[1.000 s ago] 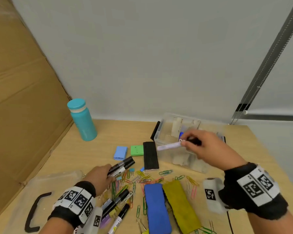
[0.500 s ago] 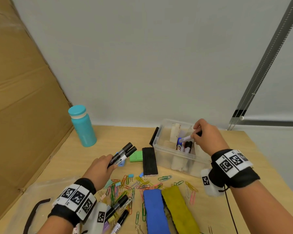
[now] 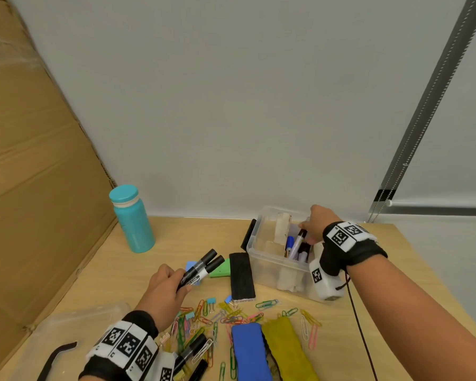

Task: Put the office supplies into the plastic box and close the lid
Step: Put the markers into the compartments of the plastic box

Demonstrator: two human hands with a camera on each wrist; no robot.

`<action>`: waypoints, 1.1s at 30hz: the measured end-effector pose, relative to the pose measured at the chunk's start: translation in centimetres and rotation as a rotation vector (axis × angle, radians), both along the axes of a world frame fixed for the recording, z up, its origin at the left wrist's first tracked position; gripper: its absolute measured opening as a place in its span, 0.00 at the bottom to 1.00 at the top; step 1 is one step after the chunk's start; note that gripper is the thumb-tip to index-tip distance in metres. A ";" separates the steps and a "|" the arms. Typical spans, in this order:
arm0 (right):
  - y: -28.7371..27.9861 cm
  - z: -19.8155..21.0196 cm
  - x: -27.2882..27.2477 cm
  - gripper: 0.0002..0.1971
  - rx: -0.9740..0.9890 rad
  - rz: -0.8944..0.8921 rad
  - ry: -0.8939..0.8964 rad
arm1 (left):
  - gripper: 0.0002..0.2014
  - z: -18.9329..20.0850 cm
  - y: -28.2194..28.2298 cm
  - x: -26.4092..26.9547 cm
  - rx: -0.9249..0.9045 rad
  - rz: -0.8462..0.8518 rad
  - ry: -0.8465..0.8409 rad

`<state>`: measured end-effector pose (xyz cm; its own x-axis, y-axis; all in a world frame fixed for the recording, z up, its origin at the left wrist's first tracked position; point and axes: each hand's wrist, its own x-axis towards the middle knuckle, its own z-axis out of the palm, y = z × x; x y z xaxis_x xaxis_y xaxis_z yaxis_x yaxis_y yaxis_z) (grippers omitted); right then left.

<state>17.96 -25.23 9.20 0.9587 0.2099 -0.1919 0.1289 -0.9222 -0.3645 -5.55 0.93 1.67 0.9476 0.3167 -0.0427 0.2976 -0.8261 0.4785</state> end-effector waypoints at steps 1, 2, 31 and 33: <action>-0.1 0.3 0.0 0.22 0.009 -0.018 -0.017 | 0.07 0.1 -0.1 -0.1 0.015 -0.009 0.020; -0.3 0.4 0.0 0.23 0.050 -0.034 -0.034 | 0.07 0.1 -0.2 -0.2 0.031 -0.019 0.041; -7.1 -7.3 -5.4 0.32 0.100 -0.156 -0.206 | 0.18 7.4 -18.2 16.7 0.108 -0.190 0.285; -7.2 -7.3 -5.4 0.32 0.103 -0.152 -0.213 | 0.18 7.0 -18.4 17.4 0.167 -0.172 0.236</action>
<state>12.59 -32.41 1.90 0.9971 0.0685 0.0318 0.0755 -0.8962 -0.4373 11.84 -17.44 8.63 0.9581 0.1735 -0.2281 0.2330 -0.9351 0.2672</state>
